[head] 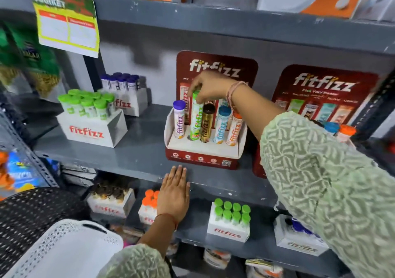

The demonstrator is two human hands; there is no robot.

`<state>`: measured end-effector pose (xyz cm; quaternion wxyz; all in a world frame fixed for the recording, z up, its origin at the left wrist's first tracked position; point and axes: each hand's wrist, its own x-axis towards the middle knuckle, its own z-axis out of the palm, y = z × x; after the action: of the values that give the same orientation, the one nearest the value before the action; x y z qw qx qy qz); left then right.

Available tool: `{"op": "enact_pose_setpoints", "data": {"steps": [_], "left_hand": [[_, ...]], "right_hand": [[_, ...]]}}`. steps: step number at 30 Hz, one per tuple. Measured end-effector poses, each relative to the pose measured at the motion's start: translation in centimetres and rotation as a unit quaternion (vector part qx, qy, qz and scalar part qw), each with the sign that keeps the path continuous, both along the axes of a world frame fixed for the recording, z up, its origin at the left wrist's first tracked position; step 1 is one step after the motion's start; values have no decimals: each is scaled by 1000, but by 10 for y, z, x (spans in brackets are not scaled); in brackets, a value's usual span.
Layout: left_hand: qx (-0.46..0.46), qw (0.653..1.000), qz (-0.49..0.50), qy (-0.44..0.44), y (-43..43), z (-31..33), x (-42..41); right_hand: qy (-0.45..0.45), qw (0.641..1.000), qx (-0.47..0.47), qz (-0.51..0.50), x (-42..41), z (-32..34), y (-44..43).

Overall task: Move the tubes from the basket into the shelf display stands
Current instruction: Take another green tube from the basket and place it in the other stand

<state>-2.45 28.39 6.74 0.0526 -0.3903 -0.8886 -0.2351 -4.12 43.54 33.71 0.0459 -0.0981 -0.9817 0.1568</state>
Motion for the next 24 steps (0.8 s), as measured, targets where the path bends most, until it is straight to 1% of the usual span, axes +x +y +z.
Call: {"op": "enact_pose_setpoints", "data": {"steps": [2,4,8,11,14,18,22,24], "left_hand": [[-7,1000,-2,3,0,0,0],[-19,1000,0,-6,-1,2,0],[-31,999,16,-5,-2,7,3],[-33,999,18,-3,-3,8,4],[-31,999,13,-3,-3,6,3],[-27,1000,9,-4,-3,3,2],[-31,999,8,-12,-3,6,3],[-32,999,10,-15,-3,6,3]], "right_hand": [[-19,999,35,-7,-5,-3,2],[-8,998,59,-13,-10,-10,3],[11,999,44,-27,-16,-17,3],[-7,998,68,-19,-17,-14,1],[-4,997,80,-20,-17,-15,0],[-6,997,75,-35,-19,-16,1],[-38,996,61,-56,-24,-28,0],[-40,995,47,-74,-27,-33,0]]}}
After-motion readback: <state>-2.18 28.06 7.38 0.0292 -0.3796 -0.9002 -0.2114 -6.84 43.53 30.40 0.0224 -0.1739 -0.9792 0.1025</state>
